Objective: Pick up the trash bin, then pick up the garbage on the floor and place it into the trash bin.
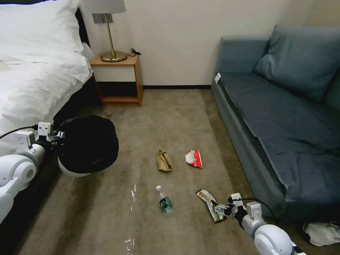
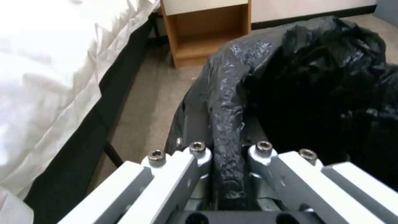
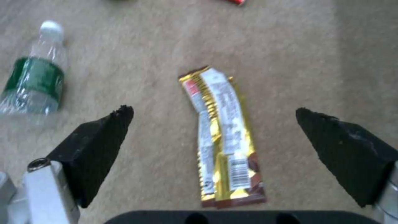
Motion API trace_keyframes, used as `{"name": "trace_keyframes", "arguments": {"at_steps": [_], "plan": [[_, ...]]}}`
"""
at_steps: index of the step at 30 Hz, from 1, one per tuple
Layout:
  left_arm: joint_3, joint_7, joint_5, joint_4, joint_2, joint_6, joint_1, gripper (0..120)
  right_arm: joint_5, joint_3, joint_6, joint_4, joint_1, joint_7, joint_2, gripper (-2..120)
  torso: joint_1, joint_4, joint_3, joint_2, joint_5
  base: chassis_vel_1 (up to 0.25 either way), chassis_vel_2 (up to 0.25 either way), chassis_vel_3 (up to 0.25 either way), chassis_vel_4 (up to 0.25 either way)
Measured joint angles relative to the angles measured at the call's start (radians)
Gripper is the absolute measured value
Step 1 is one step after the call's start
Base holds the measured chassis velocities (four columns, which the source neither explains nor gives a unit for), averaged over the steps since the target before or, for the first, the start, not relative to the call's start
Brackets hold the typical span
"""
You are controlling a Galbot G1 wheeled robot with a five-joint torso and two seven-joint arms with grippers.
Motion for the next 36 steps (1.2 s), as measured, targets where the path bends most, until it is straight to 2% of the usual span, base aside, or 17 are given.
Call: {"name": "trace_keyframes", "arguments": {"at_steps": [4, 6, 10, 14, 17, 26, 31, 36], "plan": [[-0.024, 0.01, 0.0, -0.009, -0.001, -0.01, 0.028, 5, -0.013, -0.023, -0.005, -0.015, 0.012, -0.008, 0.009, 100, 0.0, 0.0002, 0.0, 0.0, -0.0001, 0.0, 0.0, 0.0, 0.0], [-0.051, 0.014, 0.0, -0.017, -0.005, -0.014, 0.055, 5, -0.026, -0.053, -0.008, -0.054, 0.04, -0.016, 0.024, 100, 0.0, 0.0002, 0.0, 0.0, -0.0001, 0.0, 0.0, 0.0, 0.0], [-0.066, 0.019, 0.002, -0.027, -0.014, -0.016, 0.079, 5, -0.028, -0.089, -0.001, -0.122, 0.097, -0.035, 0.044, 100, 0.0, 0.0001, 0.0, 0.0, -0.0001, 0.0, 0.0, 0.0, 0.0], [-0.067, 0.024, 0.004, -0.027, -0.021, -0.021, 0.083, 4, -0.029, -0.104, 0.006, -0.16, 0.136, -0.047, 0.054, 100, 0.0, 0.0003, 0.0, 0.0, -0.0003, 0.0, 0.0, 0.0, 0.0], [-0.055, 0.033, 0.006, -0.024, -0.031, -0.028, 0.078, 4, -0.032, -0.118, 0.019, -0.24, 0.191, -0.062, 0.078, 100, 0.0, 0.0002, 0.0, 0.0, -0.0003, 0.0, 0.0, 0.0, 0.0], [-0.044, 0.045, 0.005, -0.015, -0.031, -0.036, 0.07, 4, -0.072, -0.132, 0.066, -0.347, 0.243, -0.118, 0.117, 100, 0.0, -0.0002, 0.0, 0.0, -0.0003, 0.0, 0.0, 0.0, 0.0], [-0.039, 0.053, 0.005, -0.006, -0.028, -0.044, 0.068, 4, -0.125, -0.132, 0.116, -0.491, 0.313, -0.164, 0.197, 100, 0.0, 0.0004, 0.0, 0.0, 0.0, 0.0, 0.0, 0.0, 0.0], [-0.029, 0.055, 0.005, 0.001, -0.027, -0.046, 0.06, 4, -0.145, -0.126, 0.142, -0.582, 0.345, -0.188, 0.244, 100, 0.0, 0.0, 0.0, 0.0, -0.0001, 0.0, 0.0, 0.0, 0.0]]}}
